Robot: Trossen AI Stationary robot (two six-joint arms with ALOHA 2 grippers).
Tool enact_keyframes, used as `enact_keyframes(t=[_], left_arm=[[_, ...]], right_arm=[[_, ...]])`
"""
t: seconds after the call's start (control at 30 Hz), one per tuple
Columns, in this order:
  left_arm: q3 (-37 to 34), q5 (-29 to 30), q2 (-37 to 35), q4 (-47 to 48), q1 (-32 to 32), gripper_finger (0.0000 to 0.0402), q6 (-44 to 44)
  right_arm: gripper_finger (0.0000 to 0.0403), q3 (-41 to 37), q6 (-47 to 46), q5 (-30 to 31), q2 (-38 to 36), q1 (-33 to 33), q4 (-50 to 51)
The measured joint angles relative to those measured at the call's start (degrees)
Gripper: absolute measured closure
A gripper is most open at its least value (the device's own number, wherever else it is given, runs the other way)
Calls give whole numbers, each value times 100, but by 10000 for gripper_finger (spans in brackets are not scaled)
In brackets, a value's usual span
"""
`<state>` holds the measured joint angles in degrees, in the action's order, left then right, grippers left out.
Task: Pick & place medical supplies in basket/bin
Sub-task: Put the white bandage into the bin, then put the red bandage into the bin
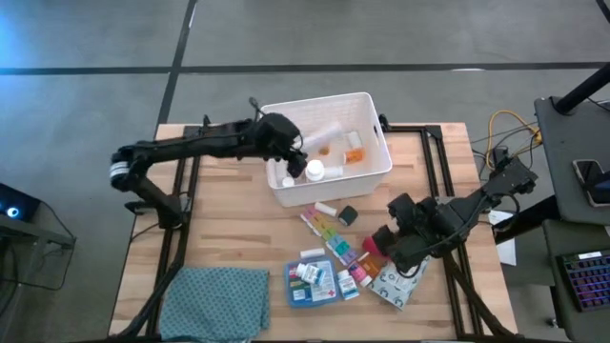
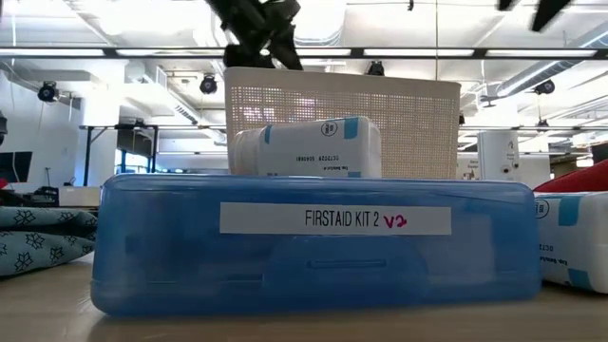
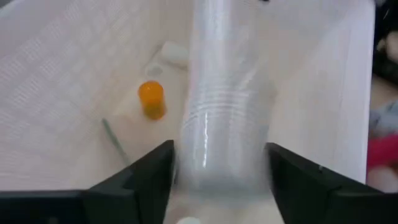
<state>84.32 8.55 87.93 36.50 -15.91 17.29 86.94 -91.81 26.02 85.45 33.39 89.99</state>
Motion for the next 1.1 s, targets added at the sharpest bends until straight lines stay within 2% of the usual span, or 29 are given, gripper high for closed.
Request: enact_keyframes(t=[0.13,0.23,0.33,0.43,0.6,0.8,1.1], left_arm=[[1130,89,266,1156,139,140,-648],[1766,289,195,1552,318,128,-718],[2145,601,25,1997,504,126,-714],[2182,697,-278,2300,741,125,-505],[1643,690,-921,2368,1190,125,148],[638,744,-1670,2290,1651,125,1048],[-768,1128,-2640,1951,2145,125,2354]], right_arm=[[76,-406,116,-643,52,0,-191],[76,-788,204,-1113,58,-1,-349],[76,-1209,380,-1543,41,-2,-743],[76,-1605,633,-1745,39,-2,-1435],[76,-2145,773,-1876,39,-21,-2593],[76,-2817,766,-1876,39,-83,-3437],[85,-3638,701,-1815,179,-97,-3748]])
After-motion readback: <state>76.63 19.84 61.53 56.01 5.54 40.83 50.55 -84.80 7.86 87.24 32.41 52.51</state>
